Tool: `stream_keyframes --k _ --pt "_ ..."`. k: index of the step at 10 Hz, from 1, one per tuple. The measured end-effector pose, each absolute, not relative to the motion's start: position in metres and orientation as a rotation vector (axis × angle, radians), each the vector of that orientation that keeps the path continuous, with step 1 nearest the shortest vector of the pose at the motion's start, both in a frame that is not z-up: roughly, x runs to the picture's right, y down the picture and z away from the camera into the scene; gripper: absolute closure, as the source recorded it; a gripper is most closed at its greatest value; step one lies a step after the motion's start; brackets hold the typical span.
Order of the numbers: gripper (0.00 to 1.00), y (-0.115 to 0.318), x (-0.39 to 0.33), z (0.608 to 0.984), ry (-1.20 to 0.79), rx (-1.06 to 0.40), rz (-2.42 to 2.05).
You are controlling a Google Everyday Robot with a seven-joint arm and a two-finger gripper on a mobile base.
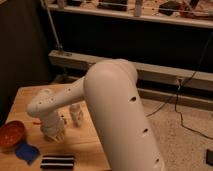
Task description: Push the eraser across the table
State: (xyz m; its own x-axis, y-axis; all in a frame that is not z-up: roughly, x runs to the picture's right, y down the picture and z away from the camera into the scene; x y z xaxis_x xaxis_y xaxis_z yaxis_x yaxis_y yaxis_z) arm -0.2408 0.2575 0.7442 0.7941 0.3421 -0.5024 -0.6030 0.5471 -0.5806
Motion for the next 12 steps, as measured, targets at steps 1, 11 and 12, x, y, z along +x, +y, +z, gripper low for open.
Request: stream_keyframes --k 1,11,12 --pt "1.00 0.264 -0.238 0.741 0.351 -0.811 0.563" --pt "1.00 0.374 -0.245 0.664 0.304 -0.926 0.292" --pt "1.00 0.368 -0.256 0.651 0.251 -0.958 0.291"
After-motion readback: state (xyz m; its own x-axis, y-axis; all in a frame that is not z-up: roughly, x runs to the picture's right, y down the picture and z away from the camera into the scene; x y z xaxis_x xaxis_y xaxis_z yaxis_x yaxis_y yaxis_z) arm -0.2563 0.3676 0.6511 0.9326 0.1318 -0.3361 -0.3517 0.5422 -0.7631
